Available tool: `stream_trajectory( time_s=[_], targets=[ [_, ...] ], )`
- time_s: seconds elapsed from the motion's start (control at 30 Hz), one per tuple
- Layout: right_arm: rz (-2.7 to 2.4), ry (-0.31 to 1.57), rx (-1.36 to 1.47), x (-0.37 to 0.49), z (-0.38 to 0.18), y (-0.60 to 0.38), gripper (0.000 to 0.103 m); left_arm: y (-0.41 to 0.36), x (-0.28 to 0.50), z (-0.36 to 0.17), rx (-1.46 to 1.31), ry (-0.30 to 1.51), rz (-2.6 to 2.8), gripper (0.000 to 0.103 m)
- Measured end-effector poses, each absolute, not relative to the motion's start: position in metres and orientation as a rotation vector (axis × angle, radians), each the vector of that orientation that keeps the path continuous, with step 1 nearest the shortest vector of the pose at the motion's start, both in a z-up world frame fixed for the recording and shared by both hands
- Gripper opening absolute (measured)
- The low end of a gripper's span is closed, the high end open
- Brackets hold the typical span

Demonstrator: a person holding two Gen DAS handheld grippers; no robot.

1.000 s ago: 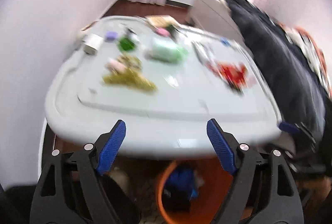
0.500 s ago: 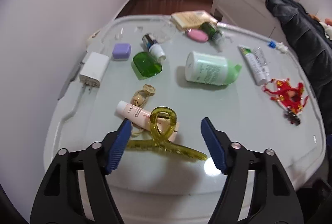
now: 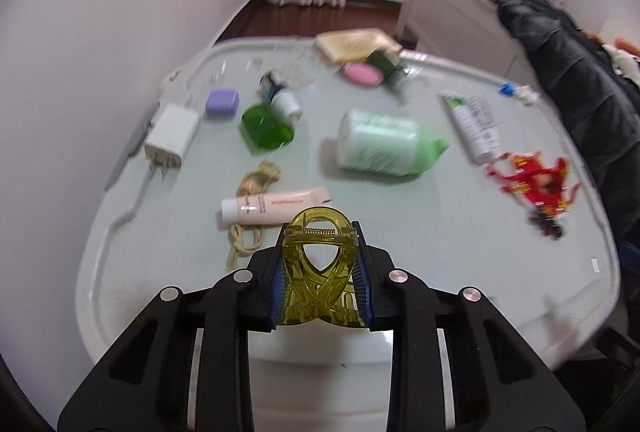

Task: Collect trash
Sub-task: 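Grasp the green-capped lotion bottle with the right tool while the left tool holds the clip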

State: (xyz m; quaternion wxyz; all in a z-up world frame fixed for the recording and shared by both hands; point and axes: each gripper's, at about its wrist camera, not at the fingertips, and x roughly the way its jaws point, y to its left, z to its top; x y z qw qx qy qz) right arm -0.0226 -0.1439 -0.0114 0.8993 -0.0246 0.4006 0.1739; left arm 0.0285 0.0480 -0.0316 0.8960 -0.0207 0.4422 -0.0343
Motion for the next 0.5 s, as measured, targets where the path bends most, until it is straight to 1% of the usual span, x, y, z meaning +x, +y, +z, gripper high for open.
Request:
stream_trajectory(
  time_s=[0.13, 0.2, 0.33, 0.5],
  targets=[
    [0.451, 0.804, -0.132, -0.003, 0.001, -0.127, 0.095, 0.051, 0.012, -0.017, -0.066, 0.885, -0.095, 0.027],
    [0.519, 0.761, -0.258, 0.016, 0.004, -0.106, 0.096, 0.055, 0.009, -0.016, -0.091, 0.871, -0.092, 0.027],
    [0.682, 0.751, -0.524, 0.066, -0.015, -0.057, 0.097, 0.062, 0.013, -0.020, -0.131, 0.870, -0.095, 0.027],
    [0.767, 0.773, -0.573, 0.121, -0.034, -0.018, 0.097, 0.064, 0.015, -0.024, -0.153, 0.886, -0.123, 0.027]
  ],
)
